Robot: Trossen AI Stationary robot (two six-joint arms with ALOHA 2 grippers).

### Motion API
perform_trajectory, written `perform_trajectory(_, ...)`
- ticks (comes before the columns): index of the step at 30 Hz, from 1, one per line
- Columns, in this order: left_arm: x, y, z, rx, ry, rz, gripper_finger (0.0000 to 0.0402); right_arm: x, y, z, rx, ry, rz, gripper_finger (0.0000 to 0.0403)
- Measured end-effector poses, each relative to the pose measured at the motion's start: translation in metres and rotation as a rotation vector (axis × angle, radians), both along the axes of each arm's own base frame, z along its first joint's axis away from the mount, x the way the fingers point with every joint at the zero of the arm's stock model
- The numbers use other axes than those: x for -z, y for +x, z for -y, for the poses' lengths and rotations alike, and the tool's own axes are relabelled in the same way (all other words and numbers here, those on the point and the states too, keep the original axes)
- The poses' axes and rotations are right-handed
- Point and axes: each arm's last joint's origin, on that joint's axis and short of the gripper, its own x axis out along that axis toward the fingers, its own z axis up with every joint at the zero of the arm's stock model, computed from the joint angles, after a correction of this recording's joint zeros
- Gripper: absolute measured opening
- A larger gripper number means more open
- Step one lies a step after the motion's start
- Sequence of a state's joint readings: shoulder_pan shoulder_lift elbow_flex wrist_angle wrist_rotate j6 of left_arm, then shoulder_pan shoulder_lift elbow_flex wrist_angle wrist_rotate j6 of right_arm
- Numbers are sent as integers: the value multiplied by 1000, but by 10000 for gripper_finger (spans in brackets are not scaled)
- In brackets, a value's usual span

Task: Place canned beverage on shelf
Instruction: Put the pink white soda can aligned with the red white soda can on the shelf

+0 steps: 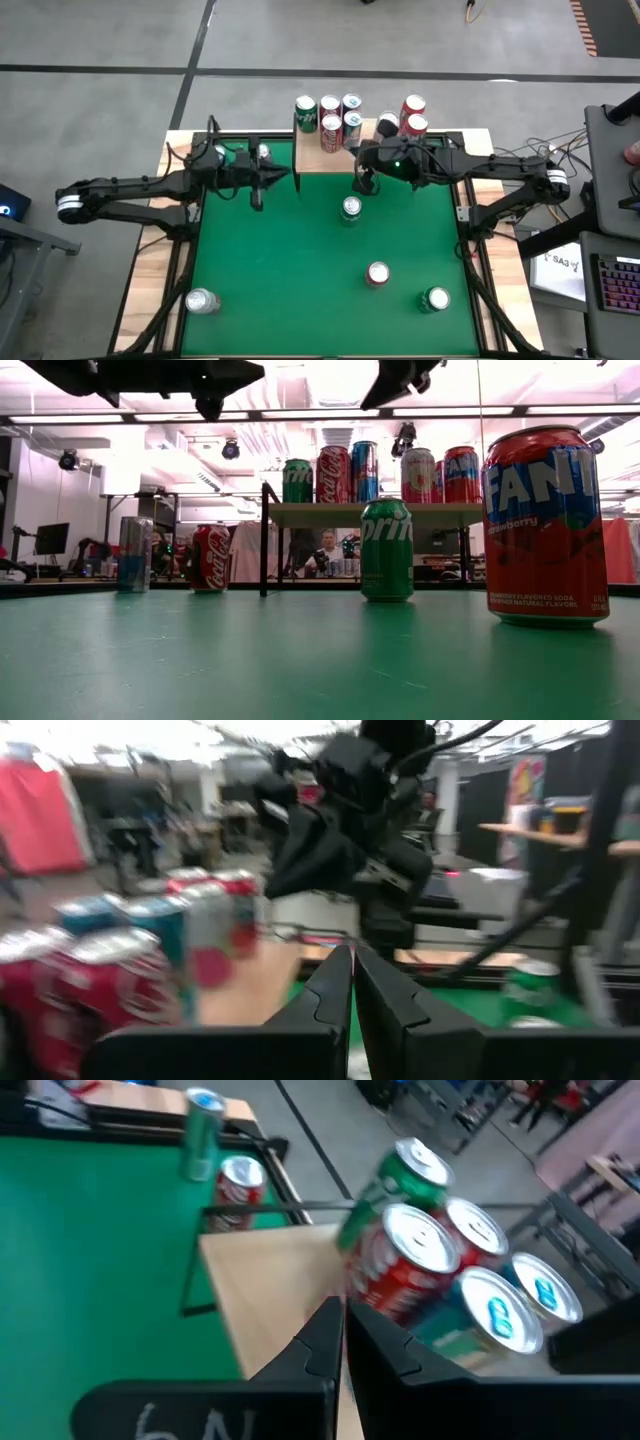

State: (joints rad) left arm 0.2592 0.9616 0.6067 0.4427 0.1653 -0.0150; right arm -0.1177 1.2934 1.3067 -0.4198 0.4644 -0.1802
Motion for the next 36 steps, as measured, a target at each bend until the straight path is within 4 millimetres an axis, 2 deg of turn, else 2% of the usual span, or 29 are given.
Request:
perform_trajectory(8,7,3,21,86,-298,-105,0,-2,4,-20,-89,-42,-1,9)
perform_trajectory(13,6,5,28,55,-594,-328,0,-1,4,-26,-113,-45,-3,9)
perform_trajectory(18,-3,3,49,17,-790,-580,0,0,4,-28,-132,-34,-12,9)
perform_trajectory(22,-13,-9,66,-121,-838,-823,0,1,4,-30,-159,-2,-13,9)
perform_trajectory(26,-22,-21,88,-217,-858,-948,0,2,4,-34,-171,1,-17,9)
perform_trajectory(31,-22,-31,117,-220,-904,-1069,0,2,4,-39,-191,-6,-21,9)
perform_trajectory(36,-14,-43,149,-89,-884,-1284,0,2,4,-43,-202,-6,-22,9)
